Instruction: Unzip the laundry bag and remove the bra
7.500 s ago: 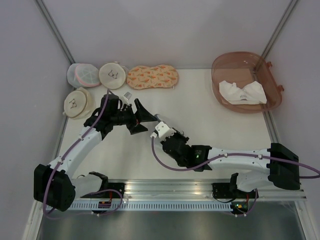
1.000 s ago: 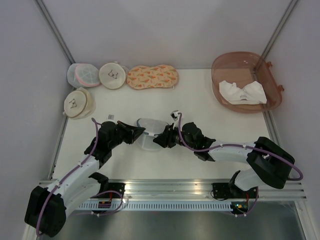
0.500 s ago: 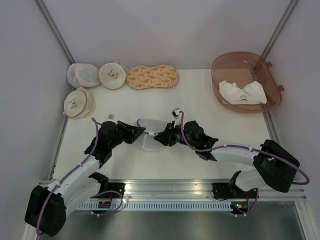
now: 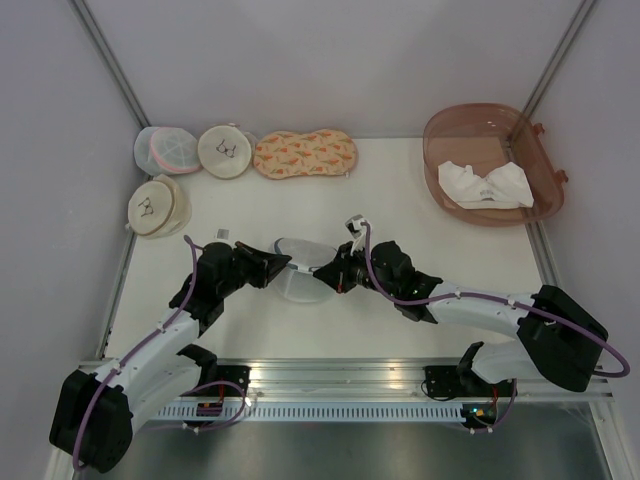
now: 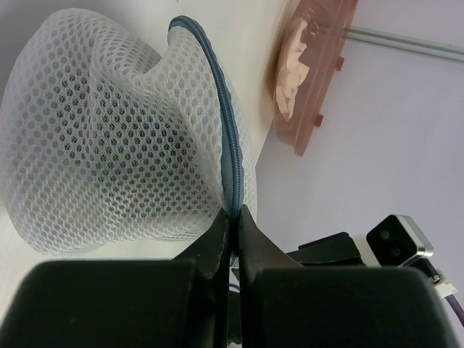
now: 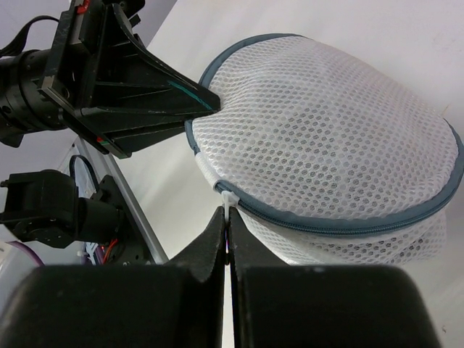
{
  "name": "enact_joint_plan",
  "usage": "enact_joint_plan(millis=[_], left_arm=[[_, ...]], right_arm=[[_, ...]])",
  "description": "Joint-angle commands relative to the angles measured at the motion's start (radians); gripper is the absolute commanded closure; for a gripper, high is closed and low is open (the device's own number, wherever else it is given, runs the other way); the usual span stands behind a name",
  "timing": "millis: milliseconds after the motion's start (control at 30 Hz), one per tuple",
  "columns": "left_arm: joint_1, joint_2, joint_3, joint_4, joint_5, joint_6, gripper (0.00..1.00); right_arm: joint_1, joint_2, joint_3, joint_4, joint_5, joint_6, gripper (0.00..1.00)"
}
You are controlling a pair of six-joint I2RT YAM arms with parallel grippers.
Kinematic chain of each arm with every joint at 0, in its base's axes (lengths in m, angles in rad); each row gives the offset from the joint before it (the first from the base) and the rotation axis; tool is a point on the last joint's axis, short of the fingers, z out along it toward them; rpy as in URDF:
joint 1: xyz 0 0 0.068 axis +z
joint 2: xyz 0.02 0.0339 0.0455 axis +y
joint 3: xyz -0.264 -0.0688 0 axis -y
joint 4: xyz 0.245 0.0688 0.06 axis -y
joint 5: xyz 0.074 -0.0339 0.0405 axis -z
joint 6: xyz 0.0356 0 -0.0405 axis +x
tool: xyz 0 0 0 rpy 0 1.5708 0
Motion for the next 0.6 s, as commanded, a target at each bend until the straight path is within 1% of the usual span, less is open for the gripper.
enact_joint_plan(millis=[0, 200, 400, 567], left_arm=[[0.000, -0.004, -0.010, 0.043, 0.027, 0.004, 0.98], [0.002, -0.011, -0.014, 0.032, 0.024, 0.012, 0.98], [0.006, -0.037, -0.020, -0.002, 0.015, 0.029, 0.98], [0.020, -0.070, -0.039, -0.025, 0.017, 0.037, 0.98]], right_arm=[[-0.005, 0.000, 0.032, -0.002, 0.007, -0.024, 1.00], [-0.005, -0.046, 0.008, -0.108, 0.010, -0.069, 1.00], [-0.005, -0.120, -0.035, -0.230, 0.045, -0.105, 0.99], [-0.005, -0.157, -0.049, -0.283, 0.081, -0.122, 0.99]])
